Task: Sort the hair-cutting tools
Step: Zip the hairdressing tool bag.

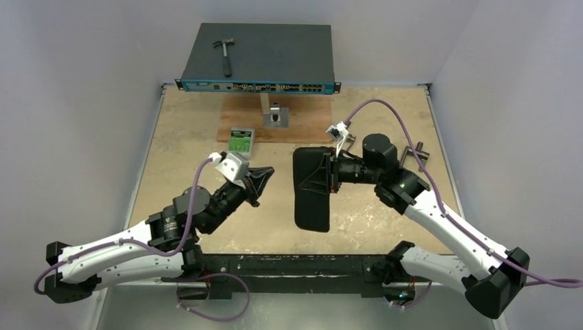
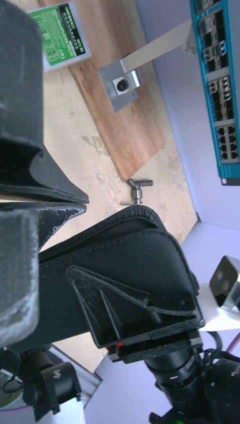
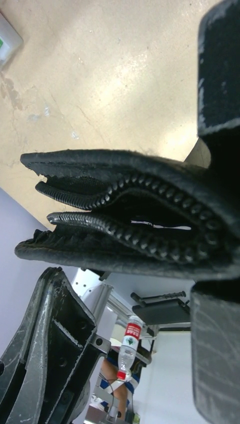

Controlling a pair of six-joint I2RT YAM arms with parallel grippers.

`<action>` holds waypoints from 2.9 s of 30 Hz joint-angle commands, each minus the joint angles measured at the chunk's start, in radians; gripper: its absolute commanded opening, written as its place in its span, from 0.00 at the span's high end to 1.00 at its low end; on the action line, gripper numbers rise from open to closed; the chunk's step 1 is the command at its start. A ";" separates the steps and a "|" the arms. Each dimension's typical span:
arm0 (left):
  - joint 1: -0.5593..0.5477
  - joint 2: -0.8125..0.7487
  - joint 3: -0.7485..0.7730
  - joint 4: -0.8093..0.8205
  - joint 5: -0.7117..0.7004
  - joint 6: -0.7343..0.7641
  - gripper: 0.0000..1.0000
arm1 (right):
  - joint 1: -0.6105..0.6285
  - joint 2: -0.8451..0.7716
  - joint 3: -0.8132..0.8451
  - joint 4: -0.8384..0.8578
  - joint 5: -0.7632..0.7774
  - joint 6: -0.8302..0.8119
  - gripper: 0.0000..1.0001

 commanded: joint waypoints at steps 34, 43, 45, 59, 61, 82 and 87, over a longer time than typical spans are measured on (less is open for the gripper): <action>0.198 0.114 -0.196 0.461 0.903 -0.519 0.60 | -0.004 -0.005 -0.031 0.509 -0.317 0.207 1.00; 0.197 0.071 -0.215 0.462 0.770 -0.522 1.00 | -0.004 -0.009 -0.044 0.518 -0.325 0.229 0.69; 0.199 0.045 -0.227 0.475 0.718 -0.522 1.00 | -0.004 -0.020 -0.059 0.516 -0.327 0.229 0.53; 0.208 0.010 -0.244 0.609 0.677 -0.545 1.00 | -0.004 -0.024 -0.188 0.811 -0.334 0.413 0.47; 0.209 0.022 -0.248 0.642 0.681 -0.555 1.00 | -0.004 -0.006 -0.199 0.896 -0.341 0.466 0.49; 0.224 -0.150 -0.129 0.123 0.562 -0.414 0.31 | -0.006 -0.021 -0.152 0.855 -0.345 0.445 1.00; 0.224 -0.212 -0.042 -0.215 0.487 -0.289 0.20 | -0.007 -0.053 -0.099 0.696 -0.317 0.353 1.00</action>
